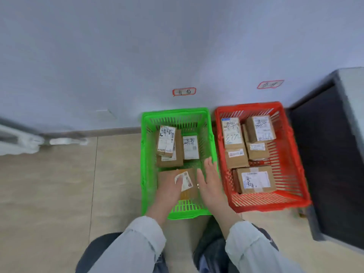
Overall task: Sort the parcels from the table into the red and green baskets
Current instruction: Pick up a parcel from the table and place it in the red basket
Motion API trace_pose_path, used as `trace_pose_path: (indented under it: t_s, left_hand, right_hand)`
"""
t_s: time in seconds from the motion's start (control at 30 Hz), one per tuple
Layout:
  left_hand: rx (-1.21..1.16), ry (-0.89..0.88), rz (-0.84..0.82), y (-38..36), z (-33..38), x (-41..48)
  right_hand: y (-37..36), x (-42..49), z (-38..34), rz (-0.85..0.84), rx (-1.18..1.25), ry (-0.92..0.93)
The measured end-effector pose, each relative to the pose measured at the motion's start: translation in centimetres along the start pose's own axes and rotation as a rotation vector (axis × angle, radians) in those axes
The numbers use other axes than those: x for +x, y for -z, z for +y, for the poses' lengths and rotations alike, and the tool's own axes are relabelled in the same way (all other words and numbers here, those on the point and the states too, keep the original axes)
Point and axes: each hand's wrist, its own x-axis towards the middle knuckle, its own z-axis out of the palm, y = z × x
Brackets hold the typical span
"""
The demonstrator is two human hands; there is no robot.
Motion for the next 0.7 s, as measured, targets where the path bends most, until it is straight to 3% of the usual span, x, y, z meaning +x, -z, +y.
trace_pose_path:
  t_s: [0.1, 0.17, 0.37, 0.7]
  left_hand:
    - [-0.509, 0.189, -0.119, 2.1, 6.2, -7.5]
    - [-0.614, 0.22, -0.108, 3.2, 9.7, -12.3]
    - [-0.625, 0.162, -0.146, 3.9, 17.9, -21.9]
    - [-0.456, -0.102, -0.314, -3.1, 28.9, -29.7]
  right_hand:
    - [6.5, -5.9, -5.8, -0.021, 0.253, -0.153]
    - [10.4, -9.8, -8.8, 0.001, 0.351, -0.215]
    - [18.4, -20.1, -12.9, 0.113, 0.583, -0.402]
    - [29.3, -30.3, -8.8, 0.538, 1.037, -0.332]
